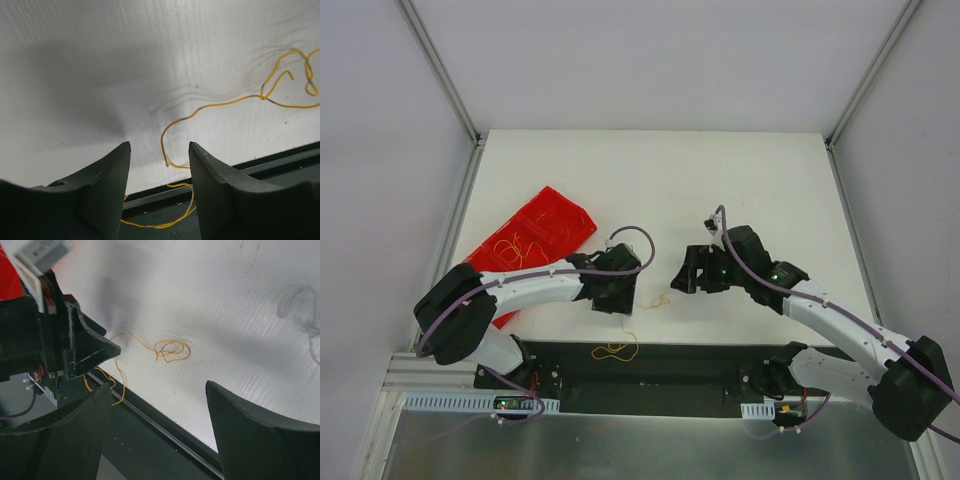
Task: Untangle the cables
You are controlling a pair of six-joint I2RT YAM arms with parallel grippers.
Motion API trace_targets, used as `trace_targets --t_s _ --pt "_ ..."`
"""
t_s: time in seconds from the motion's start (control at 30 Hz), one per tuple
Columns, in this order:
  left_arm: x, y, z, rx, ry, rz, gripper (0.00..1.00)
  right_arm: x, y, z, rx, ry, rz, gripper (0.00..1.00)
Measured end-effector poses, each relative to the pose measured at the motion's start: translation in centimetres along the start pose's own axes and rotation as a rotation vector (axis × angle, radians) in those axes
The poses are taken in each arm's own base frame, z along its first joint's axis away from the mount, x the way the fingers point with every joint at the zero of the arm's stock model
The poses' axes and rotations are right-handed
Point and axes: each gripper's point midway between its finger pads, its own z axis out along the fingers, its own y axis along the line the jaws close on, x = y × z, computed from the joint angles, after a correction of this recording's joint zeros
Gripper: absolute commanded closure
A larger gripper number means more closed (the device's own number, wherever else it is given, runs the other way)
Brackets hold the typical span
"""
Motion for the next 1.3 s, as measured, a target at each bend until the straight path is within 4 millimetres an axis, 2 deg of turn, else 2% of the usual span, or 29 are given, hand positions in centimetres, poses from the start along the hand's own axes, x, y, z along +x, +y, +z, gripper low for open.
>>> trace_targets --t_s 0.03,0.07,0.13,0.27,0.33,0.4,0.47,0.6,0.7,0.8,0.9,0.97,1.1,1.3 --pt "0.0 0.2 0.2 -0.011 -0.001 -0.001 0.6 -0.4 0.1 -0.2 0.003 -0.004 -0.004 0.22" --pt "-0.1 0.3 0.4 -0.021 -0.002 -0.003 0.7 -1.0 0.3 -0.5 0.0 -0.016 -0.01 0.21" --pt "-0.2 0.6 0.7 -0.037 -0.004 -0.002 1.0 -2.7 1.1 -1.1 -0.02 -0.066 -0.023 0.21" --pt "-0.7 0.8 0.7 -0.047 -0.041 0.01 1.0 -6.2 3.0 -2.9 -0.083 -0.211 -0.043 0.2" --pt "-0.9 1.3 0.0 -0.041 -0.083 0.012 1.0 -8.1 3.8 -3.6 -0.11 -0.299 -0.036 0.21" --pt "-1.3 2.0 -1.7 -0.025 -0.157 0.011 1.0 -10.0 4.4 -3.8 -0.142 -0.392 -0.008 0.23" --pt "-2.3 2.4 -4.1 -0.003 -0.245 -0.008 1.0 -10.7 4.3 -3.2 -0.165 -0.45 0.027 0.24" --pt "-5.7 3.6 -10.6 0.044 -0.458 -0.096 1.0 -10.0 2.5 0.4 -0.146 -0.45 0.09 0.25" --pt "-8.4 5.2 -15.2 0.007 -0.574 -0.15 1.0 -8.4 1.3 3.8 -0.109 -0.392 0.103 0.25" --pt "-11.0 6.9 -19.2 -0.058 -0.685 -0.178 1.0 -7.2 1.0 6.2 -0.115 -0.366 0.095 0.25" --pt "-13.1 9.1 -23.0 -0.156 -0.787 -0.194 1.0 -5.9 0.5 8.2 -0.142 -0.351 0.102 0.24" --pt "-14.6 10.6 -25.0 -0.239 -0.842 -0.195 1.0 -5.2 -0.1 8.5 -0.153 -0.353 0.112 0.24" --pt "-17.3 13.9 -27.5 -0.396 -0.905 -0.227 1.0 -5.7 -0.1 8.0 -0.193 -0.396 0.116 0.23" --pt "-19.5 19.6 -27.6 -0.542 -0.936 -0.402 1.0 -7.1 1.5 6.8 -0.288 -0.469 0.092 0.23"
